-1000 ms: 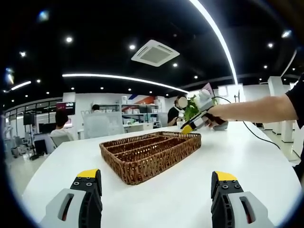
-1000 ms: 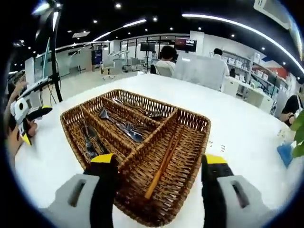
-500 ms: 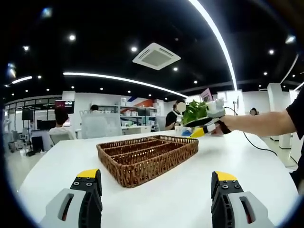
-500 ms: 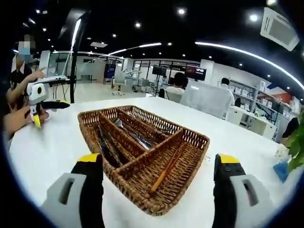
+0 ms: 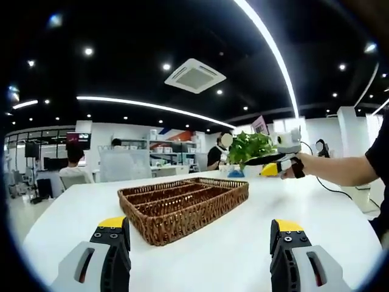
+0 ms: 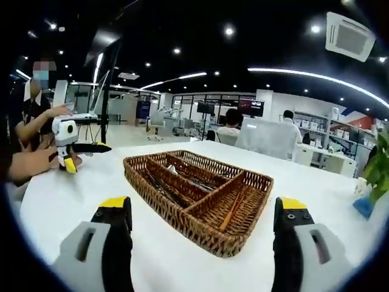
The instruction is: Arrange the knives, forks, and spoons in their matching storage slots by inserting each utensil handle-first until every utensil is classified and aligned in the correct compartment
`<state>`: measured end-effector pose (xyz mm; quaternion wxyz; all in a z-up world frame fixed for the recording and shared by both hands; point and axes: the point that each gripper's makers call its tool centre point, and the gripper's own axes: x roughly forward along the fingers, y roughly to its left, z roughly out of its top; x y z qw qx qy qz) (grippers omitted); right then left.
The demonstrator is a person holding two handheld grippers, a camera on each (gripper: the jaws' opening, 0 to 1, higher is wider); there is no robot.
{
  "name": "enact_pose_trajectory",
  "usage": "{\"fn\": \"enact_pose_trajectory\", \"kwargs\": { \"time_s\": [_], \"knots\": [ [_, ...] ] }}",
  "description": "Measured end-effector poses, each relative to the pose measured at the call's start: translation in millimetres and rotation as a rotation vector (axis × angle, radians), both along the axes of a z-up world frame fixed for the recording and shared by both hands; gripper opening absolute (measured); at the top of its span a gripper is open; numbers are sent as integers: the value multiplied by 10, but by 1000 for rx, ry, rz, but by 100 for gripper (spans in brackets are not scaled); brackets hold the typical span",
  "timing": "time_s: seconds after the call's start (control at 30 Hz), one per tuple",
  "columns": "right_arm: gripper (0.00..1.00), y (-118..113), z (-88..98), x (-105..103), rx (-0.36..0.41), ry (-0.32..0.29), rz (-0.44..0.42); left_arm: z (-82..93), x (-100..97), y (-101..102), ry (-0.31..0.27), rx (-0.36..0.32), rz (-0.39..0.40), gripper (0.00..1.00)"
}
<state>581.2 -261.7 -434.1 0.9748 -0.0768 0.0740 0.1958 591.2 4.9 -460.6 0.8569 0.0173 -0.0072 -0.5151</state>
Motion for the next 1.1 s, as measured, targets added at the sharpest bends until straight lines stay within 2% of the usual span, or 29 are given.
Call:
{"fn": "enact_pose_trajectory", "kwargs": {
  "time_s": [0.07, 0.17, 0.33, 0.43, 0.6, 0.7, 0.83, 0.9, 0.93, 0.97, 1.1],
  "knots": [
    [99, -42, -12, -74, 6, -7, -11, 8, 8, 11, -3, -1, 6, 100],
    [99, 13, 2, -238, 27, -24, -6, -15, 12, 32, -8, 19, 9, 100],
    [99, 79, -10, -464, 7, -29, -5, -13, -14, 45, 10, 14, 13, 100],
    [100, 23, -63, -532, 10, -28, -26, 90, -56, 13, 4, -10, 29, 100],
    [100, -50, -161, -608, 33, -43, -37, 69, -149, 59, 0, 13, 39, 100],
    [100, 18, -201, -745, 60, -41, -10, 86, -200, 98, 25, -21, 45, 100],
    [100, 10, -254, -801, 42, -49, -22, 104, -268, 111, 7, -41, 43, 100],
    [100, -15, -291, -807, 54, -47, -20, 73, -243, 107, 0, -29, 53, 100],
    [100, -30, -322, -805, 74, -32, -22, 14, -224, 111, -9, 21, 59, 100],
    [100, -45, -335, -800, 79, -26, -23, 5, -231, 99, -27, 40, 55, 100],
    [100, -76, -332, -800, 62, -24, -43, -31, -272, 39, -16, 56, 36, 100]
  ]
}}
